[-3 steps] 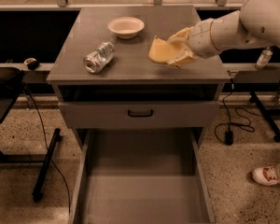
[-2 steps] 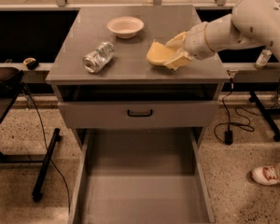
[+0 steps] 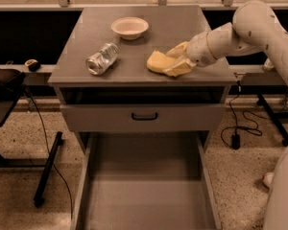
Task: Pick sponge from middle drawer and place on counter
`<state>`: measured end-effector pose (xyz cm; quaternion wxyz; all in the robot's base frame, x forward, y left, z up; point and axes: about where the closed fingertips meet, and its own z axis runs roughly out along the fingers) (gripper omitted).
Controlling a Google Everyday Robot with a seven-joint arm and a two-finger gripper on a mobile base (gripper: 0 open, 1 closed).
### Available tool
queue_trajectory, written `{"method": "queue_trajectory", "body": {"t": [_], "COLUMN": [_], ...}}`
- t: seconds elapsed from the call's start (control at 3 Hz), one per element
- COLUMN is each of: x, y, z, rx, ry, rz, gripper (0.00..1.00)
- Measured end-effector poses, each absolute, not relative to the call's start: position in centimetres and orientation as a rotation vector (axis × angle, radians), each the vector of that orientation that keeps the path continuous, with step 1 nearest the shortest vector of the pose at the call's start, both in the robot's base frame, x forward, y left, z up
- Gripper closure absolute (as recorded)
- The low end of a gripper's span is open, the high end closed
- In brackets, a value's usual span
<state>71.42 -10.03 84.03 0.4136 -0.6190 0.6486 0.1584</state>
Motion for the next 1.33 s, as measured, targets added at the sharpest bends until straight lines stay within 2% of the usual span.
{"method": "queue_trajectory", "body": {"t": [0.33,0.67,1.0,1.33], "x": [71.4,71.1,67.9,65.9], "y": [-10.0,-10.1,-10.4,-13.7], "z": [84.3,85.0,90.4,93.3], "rx": [-1.556,-1.561,-1.545,-1.427], "ry": [1.63,1.614,1.547,1.603], "rz": [0.398,0.377,0.281,0.165], "gripper": [0.07,0.0,0.0,0.0]}}
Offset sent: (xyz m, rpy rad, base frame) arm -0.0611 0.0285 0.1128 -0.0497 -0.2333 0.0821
